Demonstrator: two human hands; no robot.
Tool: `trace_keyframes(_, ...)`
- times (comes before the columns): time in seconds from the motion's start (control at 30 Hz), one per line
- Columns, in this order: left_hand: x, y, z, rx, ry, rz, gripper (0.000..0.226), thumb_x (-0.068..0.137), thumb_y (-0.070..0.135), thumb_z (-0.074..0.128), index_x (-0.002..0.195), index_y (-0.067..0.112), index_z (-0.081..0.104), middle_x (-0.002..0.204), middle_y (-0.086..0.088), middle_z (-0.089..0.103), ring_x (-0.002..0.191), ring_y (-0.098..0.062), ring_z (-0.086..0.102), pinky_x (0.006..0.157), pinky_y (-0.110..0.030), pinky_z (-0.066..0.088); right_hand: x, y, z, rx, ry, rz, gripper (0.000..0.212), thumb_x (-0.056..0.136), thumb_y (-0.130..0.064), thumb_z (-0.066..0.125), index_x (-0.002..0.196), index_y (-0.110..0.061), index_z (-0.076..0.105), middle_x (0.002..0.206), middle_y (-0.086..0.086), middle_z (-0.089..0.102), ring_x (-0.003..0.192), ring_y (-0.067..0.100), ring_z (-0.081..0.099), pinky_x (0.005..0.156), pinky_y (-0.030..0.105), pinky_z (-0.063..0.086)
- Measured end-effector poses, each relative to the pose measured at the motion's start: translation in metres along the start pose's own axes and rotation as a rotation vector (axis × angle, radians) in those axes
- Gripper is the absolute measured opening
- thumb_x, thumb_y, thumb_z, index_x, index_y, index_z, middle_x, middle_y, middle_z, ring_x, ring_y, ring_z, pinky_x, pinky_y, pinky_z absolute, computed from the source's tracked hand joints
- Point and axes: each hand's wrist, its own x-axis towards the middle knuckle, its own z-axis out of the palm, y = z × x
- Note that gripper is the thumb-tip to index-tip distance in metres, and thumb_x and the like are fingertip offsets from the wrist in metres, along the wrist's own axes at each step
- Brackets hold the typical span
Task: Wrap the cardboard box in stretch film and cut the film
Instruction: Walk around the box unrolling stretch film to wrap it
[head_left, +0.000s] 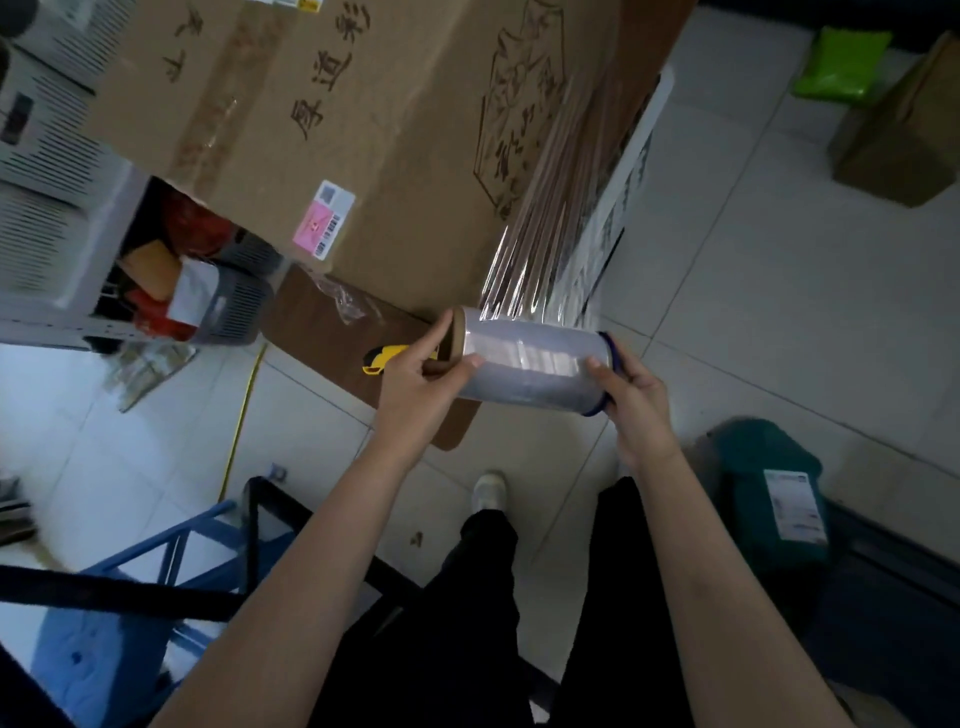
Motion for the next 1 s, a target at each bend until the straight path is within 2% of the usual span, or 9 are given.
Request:
trace_keyframes(0.1,-0.007,-0.021,-0.034,0.059,-0.074,0.001,0.057,0.083,0.017,0.069,0.135,0.027,0.049,0.111,0.003,0.069,0.100,-0.008,0.063,0.093,-0.027,0.051,-0.021,0.033,0.023,0.041,0.046,0.000,0.037,0.084,-0.007,0.065,0.120,-0.012,0.061,0.105,0.004,0.068,0.098,0.015,0.061,0.086,0.025,0.052)
trace_keyframes(0.17,-0.012,-0.031,-0.058,0.077,-0.089,0.019,0.056,0.082,0.016,0.070,0.134,0.028,0.050,0.117,-0.002,0.068,0.100,-0.007,0.062,0.095,-0.031,0.050,-0.034,0.056,0.041,0.080,0.077,0.002,0.039,0.084,-0.006,0.064,0.123,-0.010,0.059,0.106,0.005,0.067,0.098,0.015,0.060,0.086,0.025,0.051)
trace_keyframes(0.33,-0.019,-0.043,-0.109,0.161,-0.091,0.045,0.054,0.083,0.012,0.069,0.134,0.019,0.051,0.129,-0.011,0.060,0.101,0.005,0.060,0.091,-0.017,0.049,-0.061,0.105,0.086,0.162,0.093,0.004,0.029,0.083,-0.008,0.066,0.110,-0.020,0.067,0.092,-0.009,0.072,0.088,0.007,0.064,0.082,0.026,0.051)
trace_keyframes(0.4,-0.024,-0.045,-0.124,0.205,-0.098,0.059,0.054,0.084,0.011,0.068,0.134,0.019,0.051,0.127,-0.021,0.058,0.105,-0.001,0.059,0.089,-0.018,0.047,-0.069,0.119,0.100,0.203,0.098,0.020,0.027,0.083,-0.009,0.066,0.102,-0.027,0.068,0.093,-0.011,0.073,0.092,0.008,0.064,0.087,0.030,0.050)
trace_keyframes(0.5,-0.029,-0.050,-0.145,0.212,-0.115,0.068,0.053,0.084,0.010,0.067,0.134,0.019,0.051,0.124,-0.029,0.055,0.107,-0.004,0.049,0.088,-0.021,0.047,-0.076,0.138,0.116,0.240,0.104,0.033,0.038,0.082,-0.012,0.069,0.120,-0.015,0.064,0.112,0.003,0.070,0.107,0.020,0.061,0.097,0.039,0.046)
trace_keyframes(0.6,-0.025,-0.058,-0.164,0.244,-0.127,0.085,0.052,0.084,0.010,0.067,0.133,0.018,0.051,0.123,-0.029,0.056,0.088,0.011,0.062,0.072,-0.006,0.048,-0.082,0.150,0.134,0.277,0.104,0.084,0.056,0.079,-0.018,0.072,0.131,-0.009,0.054,0.123,0.008,0.065,0.117,0.025,0.059,0.103,0.041,0.045)
trace_keyframes(0.67,-0.019,-0.061,-0.177,0.267,-0.135,0.078,0.052,0.084,0.010,0.067,0.133,0.018,0.051,0.123,-0.030,0.056,0.093,0.008,0.060,0.069,-0.003,0.044,-0.085,0.157,0.147,0.310,0.123,0.117,0.058,0.079,-0.016,0.072,0.133,-0.010,0.052,0.124,0.007,0.064,0.116,0.024,0.059,0.102,0.041,0.046)
trace_keyframes(0.8,0.005,-0.066,-0.201,0.285,-0.225,0.043,0.054,0.083,0.016,0.069,0.133,0.022,0.050,0.124,-0.025,0.059,0.097,-0.004,0.063,0.077,-0.009,0.048,-0.085,0.169,0.177,0.389,0.183,0.117,0.054,0.082,-0.011,0.068,0.133,-0.011,0.051,0.121,0.009,0.063,0.102,0.019,0.064,0.084,0.027,0.055)
trace_keyframes(1.0,0.058,-0.061,-0.230,0.325,-0.427,0.082,0.057,0.083,0.016,0.068,0.136,0.016,0.047,0.124,0.010,0.056,0.093,0.013,0.052,0.085,-0.006,0.046,-0.080,0.186,0.226,0.502,0.352,0.058,0.055,0.084,-0.008,0.067,0.136,-0.008,0.048,0.121,0.008,0.061,0.102,0.019,0.062,0.087,0.028,0.054)
